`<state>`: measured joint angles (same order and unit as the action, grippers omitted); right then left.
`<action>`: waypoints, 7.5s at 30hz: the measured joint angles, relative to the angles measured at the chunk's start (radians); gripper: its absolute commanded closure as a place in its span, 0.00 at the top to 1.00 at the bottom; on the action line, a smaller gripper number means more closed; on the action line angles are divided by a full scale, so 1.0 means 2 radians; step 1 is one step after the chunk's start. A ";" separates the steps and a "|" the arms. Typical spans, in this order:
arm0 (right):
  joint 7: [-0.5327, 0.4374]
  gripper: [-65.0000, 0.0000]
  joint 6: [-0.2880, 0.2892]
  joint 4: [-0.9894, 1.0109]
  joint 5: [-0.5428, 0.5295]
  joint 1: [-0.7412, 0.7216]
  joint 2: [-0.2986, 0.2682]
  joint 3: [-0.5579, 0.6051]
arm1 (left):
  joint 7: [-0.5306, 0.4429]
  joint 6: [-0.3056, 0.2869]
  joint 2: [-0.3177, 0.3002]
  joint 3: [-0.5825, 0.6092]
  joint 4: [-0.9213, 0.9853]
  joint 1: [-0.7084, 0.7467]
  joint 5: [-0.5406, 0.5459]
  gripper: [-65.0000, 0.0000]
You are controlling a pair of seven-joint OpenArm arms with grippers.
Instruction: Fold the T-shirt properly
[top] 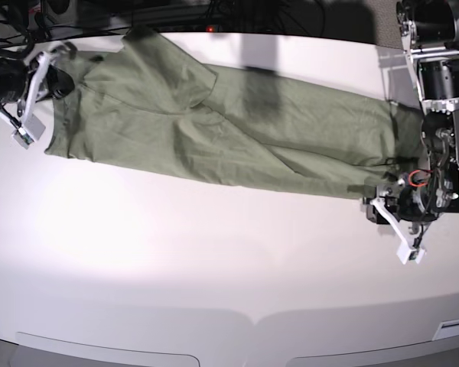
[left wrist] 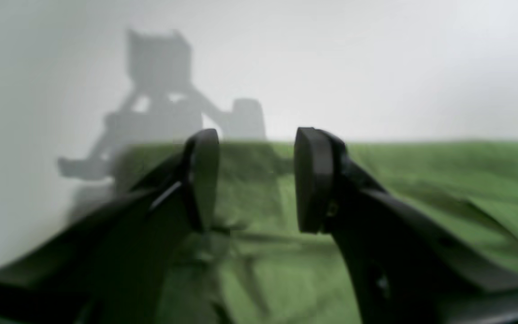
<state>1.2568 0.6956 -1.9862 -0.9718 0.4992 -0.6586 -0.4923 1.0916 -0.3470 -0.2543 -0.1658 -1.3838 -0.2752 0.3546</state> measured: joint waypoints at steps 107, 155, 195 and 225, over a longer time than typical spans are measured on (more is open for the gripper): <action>-0.187 0.21 -0.058 0.452 0.262 -0.326 0.095 0.131 | -0.120 -0.072 -0.038 0.001 0.123 0.001 -0.002 0.00; -0.183 0.21 -0.058 0.452 0.262 -0.326 0.095 0.131 | -0.063 -0.073 -0.106 0.002 -0.074 0.179 0.024 0.37; -0.183 0.21 -0.058 0.452 0.262 -0.326 0.095 0.131 | -0.123 0.039 -0.015 0.001 -0.107 0.174 -0.116 0.47; -0.175 0.21 -0.058 0.452 0.262 -0.327 0.095 0.131 | -0.152 0.057 -0.015 0.060 -0.057 0.144 -0.155 0.19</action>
<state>0.9066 0.5789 -1.0817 -0.4480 -0.1547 -0.4683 -0.2295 0.7883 -0.2337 -0.2852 -0.0460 -1.4975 0.0132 0.0444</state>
